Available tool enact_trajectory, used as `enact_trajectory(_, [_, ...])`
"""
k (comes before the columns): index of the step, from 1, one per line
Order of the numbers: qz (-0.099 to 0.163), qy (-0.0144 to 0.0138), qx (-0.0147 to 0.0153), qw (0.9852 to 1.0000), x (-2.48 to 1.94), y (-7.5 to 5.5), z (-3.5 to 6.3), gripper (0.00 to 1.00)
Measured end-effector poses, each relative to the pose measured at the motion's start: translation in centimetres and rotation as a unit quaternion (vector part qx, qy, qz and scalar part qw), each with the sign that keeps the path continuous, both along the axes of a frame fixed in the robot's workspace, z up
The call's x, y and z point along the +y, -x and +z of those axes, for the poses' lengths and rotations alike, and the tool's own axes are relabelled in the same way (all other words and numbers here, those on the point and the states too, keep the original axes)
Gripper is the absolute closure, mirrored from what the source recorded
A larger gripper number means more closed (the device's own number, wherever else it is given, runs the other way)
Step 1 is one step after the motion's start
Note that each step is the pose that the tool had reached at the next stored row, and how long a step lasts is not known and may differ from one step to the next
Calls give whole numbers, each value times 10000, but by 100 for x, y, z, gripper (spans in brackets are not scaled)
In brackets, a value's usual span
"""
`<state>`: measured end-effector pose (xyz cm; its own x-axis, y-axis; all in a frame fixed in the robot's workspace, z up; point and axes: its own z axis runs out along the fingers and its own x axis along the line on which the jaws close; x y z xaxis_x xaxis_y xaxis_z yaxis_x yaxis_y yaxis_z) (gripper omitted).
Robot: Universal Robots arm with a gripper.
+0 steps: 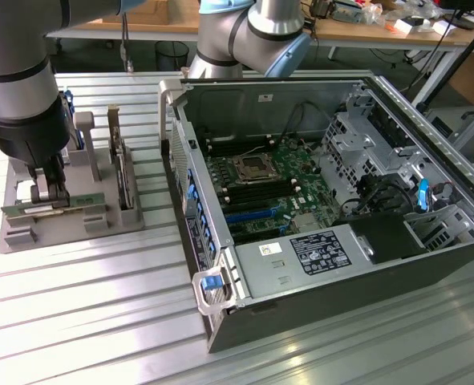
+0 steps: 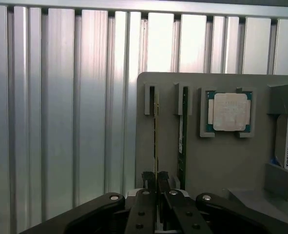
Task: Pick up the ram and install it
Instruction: 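Pick up the ram and move it above insertion slot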
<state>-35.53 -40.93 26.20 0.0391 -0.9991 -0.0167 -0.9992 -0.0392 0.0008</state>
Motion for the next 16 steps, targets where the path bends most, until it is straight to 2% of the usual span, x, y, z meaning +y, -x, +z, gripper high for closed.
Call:
enact_trajectory(6, [1,-1,0,10000,0,-3,80,87])
enact_trajectory(16, [1,-5,0,10000,0,-7,148,87])
